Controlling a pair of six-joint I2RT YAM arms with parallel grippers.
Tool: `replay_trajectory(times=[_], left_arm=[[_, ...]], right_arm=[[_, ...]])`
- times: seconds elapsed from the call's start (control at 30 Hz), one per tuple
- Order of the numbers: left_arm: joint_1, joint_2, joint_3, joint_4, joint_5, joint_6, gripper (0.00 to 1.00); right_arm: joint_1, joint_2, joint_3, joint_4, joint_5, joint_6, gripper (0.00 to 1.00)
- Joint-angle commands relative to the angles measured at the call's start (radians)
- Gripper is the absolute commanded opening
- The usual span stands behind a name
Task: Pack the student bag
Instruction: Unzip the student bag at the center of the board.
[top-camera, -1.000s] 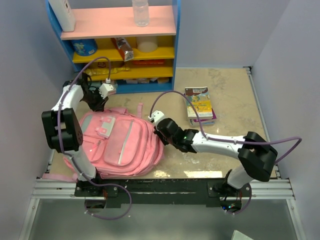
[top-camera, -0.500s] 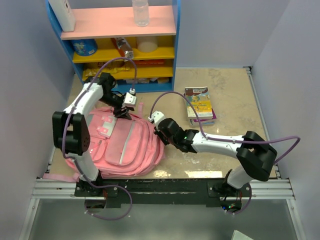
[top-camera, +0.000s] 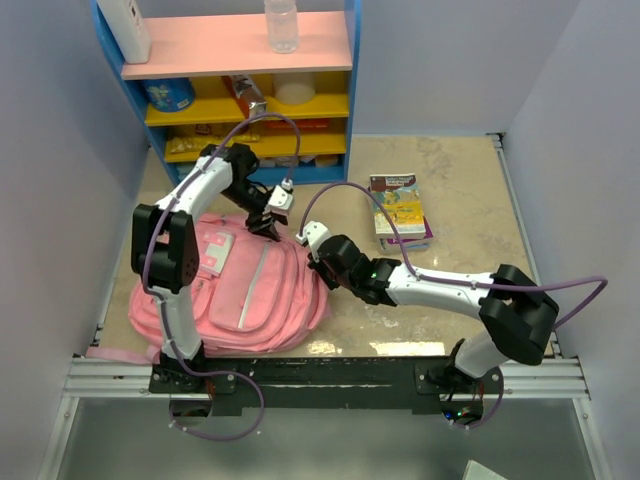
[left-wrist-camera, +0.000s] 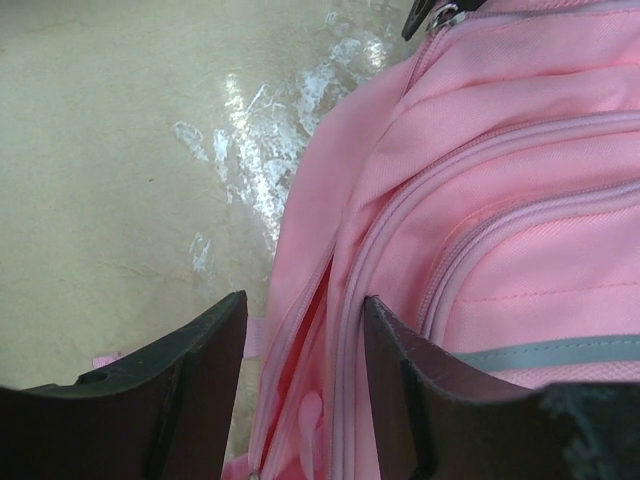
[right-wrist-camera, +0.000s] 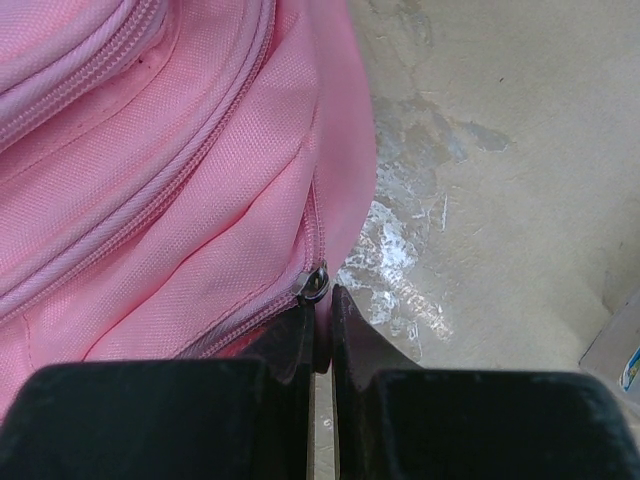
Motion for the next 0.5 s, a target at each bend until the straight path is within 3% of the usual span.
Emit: replay_trajectory(times=[0.0,0.27,0.37,0.47], left_arm=[[-0.057,0.018,0.039,-0.017,0.047,0.052,0.54],[-0.088,0.096,0.052,-0.016,0.081,0.055,0.53],[-0.089,0.130,0.061,-0.017,0.095,0.044,0.40],[-0.089,0.154,0.065,-0.019,0.084,0.021,0.19]], right_arm=[[-0.004,-0.042,0.025,0.107,-0.016,-0.009,0.00],[-0.006,-0.060,0.031,0.113,-0.008,-0.018,0.00],[-0.006,-0.066,0.031,0.112,-0.005,-0.018,0.00],[-0.006,-0.072,0.031,0.107,-0.002,-0.023,0.00]])
